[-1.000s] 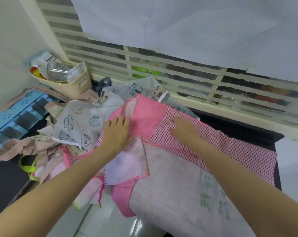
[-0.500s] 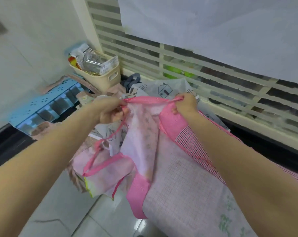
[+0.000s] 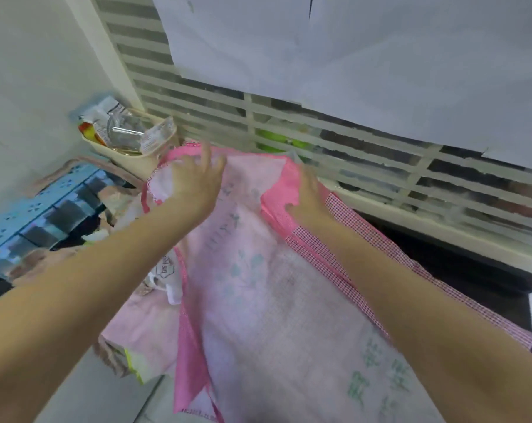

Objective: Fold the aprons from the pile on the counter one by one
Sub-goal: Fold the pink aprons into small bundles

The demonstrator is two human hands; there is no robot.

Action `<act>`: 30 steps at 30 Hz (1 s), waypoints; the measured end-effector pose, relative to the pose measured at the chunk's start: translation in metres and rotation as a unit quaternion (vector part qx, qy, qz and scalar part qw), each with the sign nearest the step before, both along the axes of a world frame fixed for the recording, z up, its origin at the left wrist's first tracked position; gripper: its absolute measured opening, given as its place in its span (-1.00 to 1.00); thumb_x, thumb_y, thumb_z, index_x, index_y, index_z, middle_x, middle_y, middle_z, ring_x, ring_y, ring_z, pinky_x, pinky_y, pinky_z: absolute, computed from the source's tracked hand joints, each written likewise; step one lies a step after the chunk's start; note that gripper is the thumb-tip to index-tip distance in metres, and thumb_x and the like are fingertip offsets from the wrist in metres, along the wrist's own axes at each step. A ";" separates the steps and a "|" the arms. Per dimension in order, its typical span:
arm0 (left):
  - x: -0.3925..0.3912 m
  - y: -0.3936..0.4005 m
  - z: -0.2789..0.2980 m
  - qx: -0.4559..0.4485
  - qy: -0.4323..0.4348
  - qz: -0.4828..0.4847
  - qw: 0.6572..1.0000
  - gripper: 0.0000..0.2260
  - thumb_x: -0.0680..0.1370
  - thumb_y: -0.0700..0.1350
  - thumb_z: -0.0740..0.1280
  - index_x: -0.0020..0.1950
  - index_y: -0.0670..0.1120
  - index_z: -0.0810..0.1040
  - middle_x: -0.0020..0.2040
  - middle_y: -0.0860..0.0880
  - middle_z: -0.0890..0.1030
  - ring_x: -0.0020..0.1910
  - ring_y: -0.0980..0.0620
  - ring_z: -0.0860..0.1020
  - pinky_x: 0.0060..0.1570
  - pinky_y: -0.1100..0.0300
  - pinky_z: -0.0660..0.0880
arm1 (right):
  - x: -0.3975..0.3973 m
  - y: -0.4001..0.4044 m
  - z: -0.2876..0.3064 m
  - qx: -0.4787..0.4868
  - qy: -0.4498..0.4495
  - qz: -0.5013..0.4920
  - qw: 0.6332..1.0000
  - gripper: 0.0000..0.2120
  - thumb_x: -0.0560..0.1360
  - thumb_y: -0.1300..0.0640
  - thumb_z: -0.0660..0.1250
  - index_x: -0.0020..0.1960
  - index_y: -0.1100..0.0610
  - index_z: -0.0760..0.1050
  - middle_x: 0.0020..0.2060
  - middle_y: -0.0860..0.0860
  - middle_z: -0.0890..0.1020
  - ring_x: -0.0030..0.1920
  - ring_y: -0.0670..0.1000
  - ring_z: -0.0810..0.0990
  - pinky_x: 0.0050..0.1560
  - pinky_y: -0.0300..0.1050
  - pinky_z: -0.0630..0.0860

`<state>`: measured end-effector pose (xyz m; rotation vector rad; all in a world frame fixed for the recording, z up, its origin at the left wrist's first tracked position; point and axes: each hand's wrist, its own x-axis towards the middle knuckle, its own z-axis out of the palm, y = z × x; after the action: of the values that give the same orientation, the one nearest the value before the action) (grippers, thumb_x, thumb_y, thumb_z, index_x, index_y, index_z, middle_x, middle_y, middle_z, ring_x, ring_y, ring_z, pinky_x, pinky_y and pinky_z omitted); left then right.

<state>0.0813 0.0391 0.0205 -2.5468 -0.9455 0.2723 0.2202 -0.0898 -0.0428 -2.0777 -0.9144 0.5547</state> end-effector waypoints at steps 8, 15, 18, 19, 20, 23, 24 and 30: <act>-0.060 -0.039 -0.081 -0.112 0.292 -0.272 0.910 -0.41 0.60 -0.03 0.19 0.55 0.07 -0.03 0.56 0.02 -0.13 0.53 -0.03 -0.13 0.46 -0.02 -0.10 | -0.056 -0.067 -0.069 -0.409 -0.114 0.120 0.897 -0.38 0.59 0.00 0.18 0.54 0.00 -0.05 0.53 0.10 -0.05 0.48 0.26 0.03 0.43 0.23 0.05; -0.118 -0.043 -0.094 -0.238 0.302 -0.316 0.867 -0.57 0.50 0.01 0.28 0.35 -0.03 0.39 0.43 -0.02 0.28 0.43 -0.04 0.22 0.40 0.09 0.08 | -0.119 -0.083 -0.065 -0.211 -0.158 0.033 0.964 -0.66 0.55 0.21 0.20 0.31 0.24 0.37 0.36 0.17 0.32 0.36 0.15 0.29 0.34 -0.06 0.26; -0.138 -0.053 -0.107 -0.263 0.355 -0.337 0.832 -0.56 0.44 0.02 0.35 0.29 -0.05 0.42 0.31 0.00 0.43 0.33 -0.03 0.35 0.38 0.05 0.08 | -0.164 -0.082 -0.066 -0.124 0.012 0.070 0.990 -0.78 0.52 0.25 0.25 0.14 0.25 0.52 0.08 0.16 0.57 0.10 0.10 0.54 0.14 -0.11 0.45; -0.142 -0.057 -0.112 -0.250 0.371 -0.344 0.825 -0.54 0.44 0.01 0.35 0.31 -0.05 0.40 0.29 0.00 0.45 0.31 -0.03 0.37 0.39 0.04 0.07 | -0.177 -0.080 -0.067 -0.119 0.047 0.086 0.988 -0.78 0.51 0.25 0.27 0.13 0.25 0.54 0.05 0.15 0.61 0.05 0.08 0.57 0.09 -0.16 0.47; -0.145 -0.061 -0.115 -0.242 0.377 -0.346 0.824 -0.57 0.46 -0.01 0.34 0.31 -0.05 0.41 0.28 0.00 0.47 0.29 -0.03 0.40 0.39 0.06 0.09 | -0.188 -0.077 -0.067 -0.127 0.074 0.110 0.983 -0.76 0.50 0.23 0.31 0.15 0.24 0.53 0.06 0.15 0.62 0.04 0.06 0.57 0.06 -0.21 0.45; -0.147 -0.063 -0.111 -0.340 0.280 -0.314 0.841 -0.77 0.50 -0.12 0.32 0.15 -0.10 0.58 0.10 -0.08 0.60 0.01 -0.04 0.52 0.07 0.23 0.33 | -0.215 -0.069 -0.060 -0.152 0.218 0.188 0.946 -0.65 0.49 0.20 0.38 0.25 0.25 0.47 0.13 0.09 0.59 0.13 0.00 0.52 0.19 -0.13 0.46; -0.144 -0.060 -0.104 -0.393 0.221 -0.296 0.842 -0.81 0.51 -0.15 0.32 0.08 -0.14 0.61 0.01 -0.11 0.62 -0.12 -0.01 0.49 -0.09 0.25 0.35 | -0.219 -0.070 -0.055 -0.146 0.292 0.184 0.927 -0.62 0.49 0.22 0.39 0.28 0.26 0.45 0.10 0.03 0.58 0.14 -0.02 0.50 0.20 -0.15 0.45; -0.116 -0.035 -0.059 -0.574 -0.157 -0.110 0.796 -0.82 0.58 -0.14 0.27 -0.22 0.03 0.43 -0.29 0.01 0.46 -0.30 0.08 0.41 -0.30 0.32 0.32 | -0.199 -0.088 -0.045 -0.015 0.474 -0.005 0.880 -0.57 0.45 0.27 0.40 0.29 0.24 0.41 0.06 0.09 0.60 0.02 0.04 0.60 0.04 -0.12 0.56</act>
<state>-0.0351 0.0039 -0.0389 -3.8967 -0.6322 0.4622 0.0211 -0.1781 -0.0881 -1.5071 -0.2979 1.4088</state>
